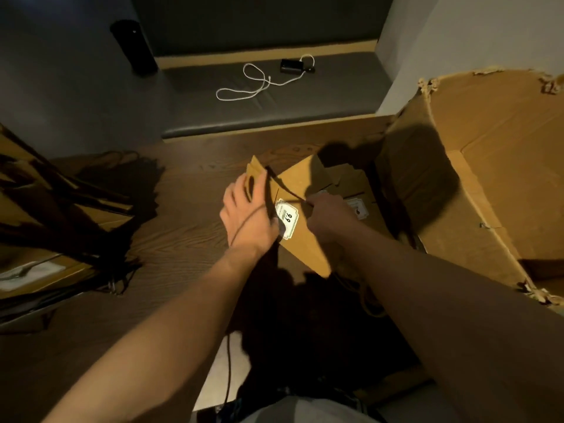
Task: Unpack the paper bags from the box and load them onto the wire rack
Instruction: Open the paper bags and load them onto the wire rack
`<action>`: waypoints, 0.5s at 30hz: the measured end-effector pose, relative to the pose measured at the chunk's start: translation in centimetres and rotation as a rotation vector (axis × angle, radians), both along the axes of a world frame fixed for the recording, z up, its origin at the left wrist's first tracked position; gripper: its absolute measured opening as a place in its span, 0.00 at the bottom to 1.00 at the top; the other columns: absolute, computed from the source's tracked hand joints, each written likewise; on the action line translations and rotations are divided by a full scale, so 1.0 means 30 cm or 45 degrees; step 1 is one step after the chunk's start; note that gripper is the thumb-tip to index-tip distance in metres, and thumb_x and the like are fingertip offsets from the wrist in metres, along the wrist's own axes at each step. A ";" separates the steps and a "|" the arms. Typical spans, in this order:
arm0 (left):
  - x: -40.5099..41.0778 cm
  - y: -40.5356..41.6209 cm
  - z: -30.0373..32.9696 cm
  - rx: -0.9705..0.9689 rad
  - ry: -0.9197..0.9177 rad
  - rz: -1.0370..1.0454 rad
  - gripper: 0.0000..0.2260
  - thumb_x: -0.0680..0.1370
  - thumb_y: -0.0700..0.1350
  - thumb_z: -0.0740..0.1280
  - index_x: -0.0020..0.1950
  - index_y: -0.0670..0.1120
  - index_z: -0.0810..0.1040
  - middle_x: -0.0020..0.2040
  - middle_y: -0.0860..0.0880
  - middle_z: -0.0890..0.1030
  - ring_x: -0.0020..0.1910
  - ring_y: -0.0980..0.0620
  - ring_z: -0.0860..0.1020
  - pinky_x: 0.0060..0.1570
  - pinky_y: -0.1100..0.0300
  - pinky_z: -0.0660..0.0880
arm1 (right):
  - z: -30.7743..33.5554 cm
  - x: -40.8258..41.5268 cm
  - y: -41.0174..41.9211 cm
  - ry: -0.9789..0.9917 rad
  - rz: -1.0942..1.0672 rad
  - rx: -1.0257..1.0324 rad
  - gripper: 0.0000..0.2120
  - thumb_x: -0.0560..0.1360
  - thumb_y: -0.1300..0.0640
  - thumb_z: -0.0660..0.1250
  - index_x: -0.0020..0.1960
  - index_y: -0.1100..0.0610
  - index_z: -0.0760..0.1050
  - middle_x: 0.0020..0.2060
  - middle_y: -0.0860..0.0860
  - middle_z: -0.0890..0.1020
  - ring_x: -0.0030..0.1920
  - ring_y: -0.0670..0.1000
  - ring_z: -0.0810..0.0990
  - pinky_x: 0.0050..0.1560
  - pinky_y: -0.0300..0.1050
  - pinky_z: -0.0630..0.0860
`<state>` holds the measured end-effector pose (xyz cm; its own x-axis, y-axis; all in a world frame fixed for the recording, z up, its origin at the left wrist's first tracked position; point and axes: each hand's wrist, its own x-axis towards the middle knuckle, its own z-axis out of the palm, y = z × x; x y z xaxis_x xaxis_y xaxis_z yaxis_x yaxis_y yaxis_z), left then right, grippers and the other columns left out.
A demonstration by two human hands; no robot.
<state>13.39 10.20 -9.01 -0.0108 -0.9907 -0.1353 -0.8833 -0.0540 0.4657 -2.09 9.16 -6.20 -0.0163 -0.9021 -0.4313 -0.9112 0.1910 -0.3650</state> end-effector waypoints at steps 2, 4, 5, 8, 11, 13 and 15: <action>0.057 -0.031 0.046 -0.083 -0.214 -0.346 0.34 0.74 0.50 0.71 0.77 0.57 0.60 0.77 0.47 0.59 0.78 0.42 0.52 0.71 0.38 0.55 | 0.062 0.060 -0.025 0.142 0.258 0.010 0.11 0.75 0.59 0.63 0.57 0.55 0.74 0.52 0.52 0.78 0.51 0.54 0.76 0.48 0.48 0.75; 0.113 -0.042 0.090 0.060 -0.317 -0.527 0.14 0.76 0.50 0.67 0.61 0.56 0.71 0.65 0.49 0.74 0.70 0.45 0.68 0.66 0.42 0.60 | 0.128 0.122 -0.030 0.281 0.474 -0.006 0.08 0.77 0.59 0.62 0.56 0.54 0.71 0.50 0.52 0.76 0.48 0.52 0.74 0.43 0.46 0.70; 0.144 -0.045 0.114 0.151 -0.308 -0.533 0.06 0.77 0.50 0.65 0.53 0.56 0.71 0.57 0.50 0.78 0.63 0.46 0.74 0.63 0.44 0.62 | 0.148 0.154 -0.031 0.353 0.571 -0.056 0.11 0.77 0.59 0.62 0.59 0.55 0.71 0.52 0.53 0.76 0.48 0.52 0.75 0.42 0.46 0.69; 0.239 -0.048 0.144 0.227 -0.210 -0.405 0.02 0.80 0.48 0.63 0.49 0.54 0.71 0.50 0.52 0.81 0.56 0.46 0.77 0.58 0.45 0.62 | 0.188 0.240 -0.028 0.453 0.667 -0.288 0.13 0.77 0.57 0.63 0.61 0.54 0.73 0.51 0.53 0.77 0.51 0.53 0.77 0.47 0.48 0.69; 0.340 -0.041 0.170 0.282 -0.147 -0.335 0.02 0.80 0.47 0.63 0.50 0.54 0.71 0.52 0.51 0.80 0.57 0.46 0.76 0.60 0.45 0.64 | 0.222 0.312 -0.045 0.245 0.501 -0.198 0.07 0.74 0.56 0.67 0.52 0.49 0.76 0.43 0.47 0.78 0.46 0.49 0.75 0.47 0.46 0.71; 0.406 -0.024 0.180 0.368 -0.119 -0.388 0.02 0.80 0.47 0.64 0.51 0.54 0.72 0.52 0.52 0.79 0.58 0.46 0.76 0.61 0.45 0.65 | 0.249 0.353 -0.050 0.127 0.474 -0.010 0.07 0.73 0.54 0.71 0.49 0.50 0.75 0.40 0.47 0.77 0.42 0.47 0.76 0.36 0.41 0.68; 0.450 -0.015 0.184 0.454 -0.088 -0.441 0.04 0.79 0.47 0.64 0.52 0.55 0.73 0.52 0.52 0.79 0.58 0.46 0.76 0.63 0.43 0.67 | 0.260 0.370 -0.047 0.157 0.449 0.121 0.11 0.72 0.51 0.73 0.50 0.50 0.73 0.38 0.46 0.75 0.39 0.46 0.73 0.32 0.39 0.65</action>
<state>26.90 9.76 -3.50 -0.3102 -0.8224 -0.4768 -0.9056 0.1031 0.4114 9.02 7.74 1.59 0.2312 -0.8177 -0.5271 -0.9629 -0.1148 -0.2442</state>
